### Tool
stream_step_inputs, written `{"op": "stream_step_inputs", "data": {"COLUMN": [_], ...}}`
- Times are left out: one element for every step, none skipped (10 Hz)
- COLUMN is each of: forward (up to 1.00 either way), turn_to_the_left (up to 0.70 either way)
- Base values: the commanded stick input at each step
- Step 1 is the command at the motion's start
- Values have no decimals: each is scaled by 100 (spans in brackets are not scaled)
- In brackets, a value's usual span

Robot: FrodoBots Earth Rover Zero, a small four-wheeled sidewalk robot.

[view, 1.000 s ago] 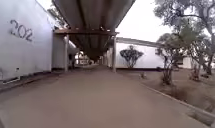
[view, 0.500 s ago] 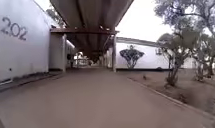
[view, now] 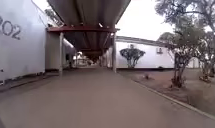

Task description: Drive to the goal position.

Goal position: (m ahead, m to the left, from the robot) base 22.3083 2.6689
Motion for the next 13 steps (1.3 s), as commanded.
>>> {"op": "stream_step_inputs", "data": {"forward": [70, 70, 70, 70, 70, 70, 70, 70, 70, 70, 70, 70, 70], "turn_to_the_left": [0, 0, 0, 0, 0, 0, 0, 0, 0, 0, 0, 0, 0]}}
